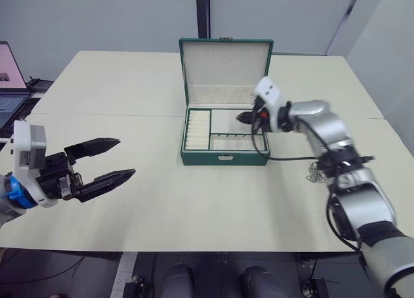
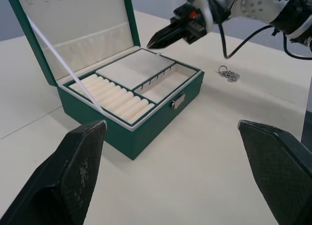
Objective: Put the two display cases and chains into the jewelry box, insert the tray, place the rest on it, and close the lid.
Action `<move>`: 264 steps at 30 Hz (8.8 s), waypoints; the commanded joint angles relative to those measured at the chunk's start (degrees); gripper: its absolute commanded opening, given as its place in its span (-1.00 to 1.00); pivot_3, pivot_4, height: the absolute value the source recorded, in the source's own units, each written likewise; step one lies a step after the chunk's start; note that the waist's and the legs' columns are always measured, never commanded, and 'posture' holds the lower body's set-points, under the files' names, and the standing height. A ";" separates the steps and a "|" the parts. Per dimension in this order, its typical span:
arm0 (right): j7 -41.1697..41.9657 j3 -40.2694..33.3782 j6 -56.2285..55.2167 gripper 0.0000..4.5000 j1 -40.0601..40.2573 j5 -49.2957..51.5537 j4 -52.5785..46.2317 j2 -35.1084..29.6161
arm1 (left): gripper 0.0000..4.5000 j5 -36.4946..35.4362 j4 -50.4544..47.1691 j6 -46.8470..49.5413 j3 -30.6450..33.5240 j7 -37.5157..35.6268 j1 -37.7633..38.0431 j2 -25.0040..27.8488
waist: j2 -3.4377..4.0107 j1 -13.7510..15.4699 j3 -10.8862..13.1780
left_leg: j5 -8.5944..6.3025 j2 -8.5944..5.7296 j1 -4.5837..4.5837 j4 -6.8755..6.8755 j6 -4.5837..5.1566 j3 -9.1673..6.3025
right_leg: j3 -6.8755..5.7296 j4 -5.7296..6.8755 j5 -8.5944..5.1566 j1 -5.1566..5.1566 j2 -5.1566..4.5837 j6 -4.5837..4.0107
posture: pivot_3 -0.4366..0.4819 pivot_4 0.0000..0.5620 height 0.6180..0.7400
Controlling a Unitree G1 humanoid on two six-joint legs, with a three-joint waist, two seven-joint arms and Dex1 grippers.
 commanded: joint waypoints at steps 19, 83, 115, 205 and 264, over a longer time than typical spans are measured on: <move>-7.95 -19.35 30.33 0.55 53.32 28.69 -62.06 -15.53 | 1.00 0.14 -2.59 -0.39 -4.60 -0.96 0.62 -1.24 | -0.30 0.25 -0.15 | -0.08 -0.07 0.10 0.08 0.13 -0.02 | 0.13 -0.02 0.00 -0.02 0.02 0.01 | -0.05 -0.47 1.00; -35.94 -19.56 12.01 0.98 50.25 11.51 -24.80 -0.52 | 1.00 -2.29 -2.28 2.09 -13.52 -5.43 -13.14 1.48 | -0.56 0.58 -0.39 | -0.07 -0.05 0.11 0.08 0.12 0.04 | 0.21 0.04 0.00 0.13 0.08 0.00 | -0.05 -0.47 1.00; -37.88 -19.55 12.32 -1.00 49.77 11.94 -23.42 5.18 | 1.00 -1.15 -1.49 1.87 -12.70 -5.35 -12.65 1.15 | -1.07 -0.16 -0.77 | -0.08 -0.01 0.14 0.07 0.12 0.00 | 0.17 0.06 0.00 0.15 0.12 0.00 | -0.05 -0.47 1.00; -37.64 -18.36 10.59 0.99 43.25 9.69 -21.19 1.38 | 1.00 -0.15 -1.34 0.42 -14.20 -4.61 -12.00 0.69 | -0.67 -0.04 -0.53 | -0.07 -0.05 0.09 0.05 0.12 0.07 | 0.22 0.05 0.00 0.09 0.09 0.00 | -0.05 -0.47 1.00; -37.48 -22.35 13.26 -0.99 42.17 10.97 -26.46 1.47 | 1.00 0.32 -0.94 -0.08 -14.65 -4.96 -12.18 0.48 | -0.66 -0.22 -0.52 | -0.08 -0.04 0.08 0.05 0.12 0.07 | 0.22 0.05 0.00 0.09 0.09 0.00 | -0.05 -0.47 1.00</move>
